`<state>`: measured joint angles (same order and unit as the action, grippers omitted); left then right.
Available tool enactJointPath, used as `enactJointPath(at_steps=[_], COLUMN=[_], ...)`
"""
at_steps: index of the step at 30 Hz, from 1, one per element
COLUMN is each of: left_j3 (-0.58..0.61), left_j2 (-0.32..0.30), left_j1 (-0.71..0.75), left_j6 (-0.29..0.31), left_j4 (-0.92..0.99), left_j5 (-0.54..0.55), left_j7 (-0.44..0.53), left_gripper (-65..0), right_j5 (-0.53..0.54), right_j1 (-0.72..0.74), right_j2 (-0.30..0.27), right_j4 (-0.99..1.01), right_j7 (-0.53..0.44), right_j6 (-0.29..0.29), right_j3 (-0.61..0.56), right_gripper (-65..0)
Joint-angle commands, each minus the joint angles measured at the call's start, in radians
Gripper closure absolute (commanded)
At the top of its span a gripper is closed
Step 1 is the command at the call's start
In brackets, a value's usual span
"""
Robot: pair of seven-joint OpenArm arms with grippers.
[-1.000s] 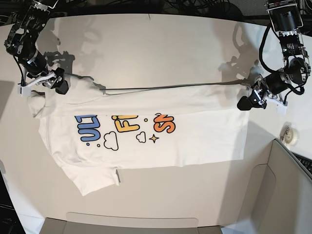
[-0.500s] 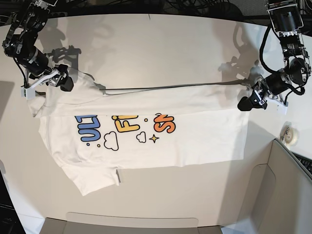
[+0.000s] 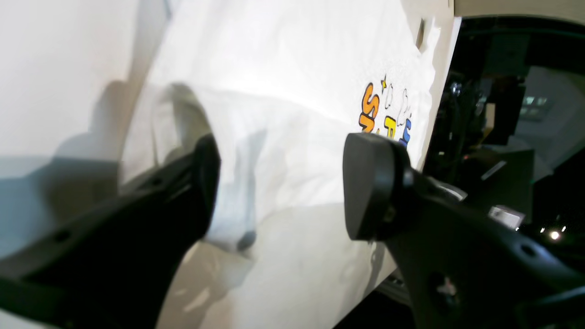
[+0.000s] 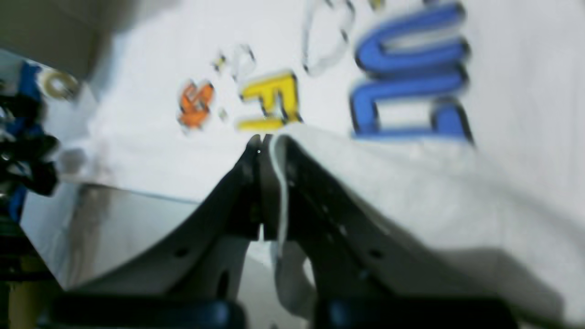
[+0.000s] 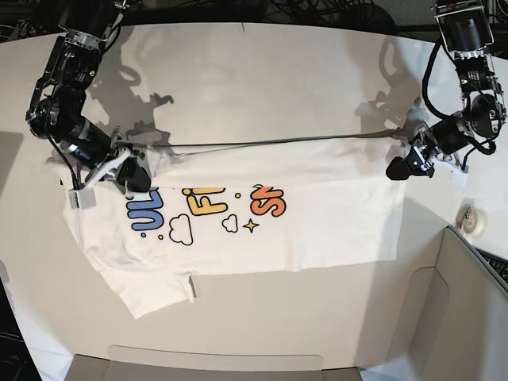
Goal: Layout the t-shirt on the table in an organized manner, then fold the t-shirt properly
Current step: 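Regrasp the folded edge corner with the right gripper and tug it outward, then hold the folded edge with both grippers and drag the t-shirt away from the box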
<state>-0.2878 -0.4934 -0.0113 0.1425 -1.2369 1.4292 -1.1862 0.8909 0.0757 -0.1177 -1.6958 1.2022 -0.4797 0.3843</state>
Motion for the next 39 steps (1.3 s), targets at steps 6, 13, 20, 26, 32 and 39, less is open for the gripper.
enactJointPath(at_steps=[6,13,20,26,32,39], left_j3=[-0.004,-0.004,-0.004,-0.003,-0.003,-0.003], left_j2=[-0.023,-0.023,-0.023,-0.023,-0.021,-0.021], left_j1=[-0.013,0.007,0.009,0.009,0.009,0.030], left_j6=[0.006,0.006,0.006,0.006,0.006,0.007], left_j4=[-0.016,-0.016,-0.016,-0.016,-0.016,-0.017], left_j5=[0.026,0.026,0.026,0.026,0.026,0.026], left_j7=[-0.002,-0.002,-0.002,-0.002,-0.002,-0.002], left_gripper=[-34.3,-34.3,-34.3,-34.3,-34.3,-34.3], right_j5=[0.021,0.021,0.023,0.029,0.032,0.092], right_j1=[0.189,0.244,0.240,0.233,0.135,-0.100], right_j2=[0.028,0.025,0.022,-0.004,-0.040,-0.027], right_j4=[0.185,0.532,0.581,0.438,0.165,-0.026], right_j7=[-0.029,-0.192,-0.238,-0.233,-0.233,-0.235], right_j6=[-0.018,-0.018,-0.017,-0.017,0.031,0.095], right_j3=[0.003,-0.005,0.002,0.002,0.083,0.331], right_gripper=[0.0,0.0,-31.2,-54.0,-55.2,-55.1])
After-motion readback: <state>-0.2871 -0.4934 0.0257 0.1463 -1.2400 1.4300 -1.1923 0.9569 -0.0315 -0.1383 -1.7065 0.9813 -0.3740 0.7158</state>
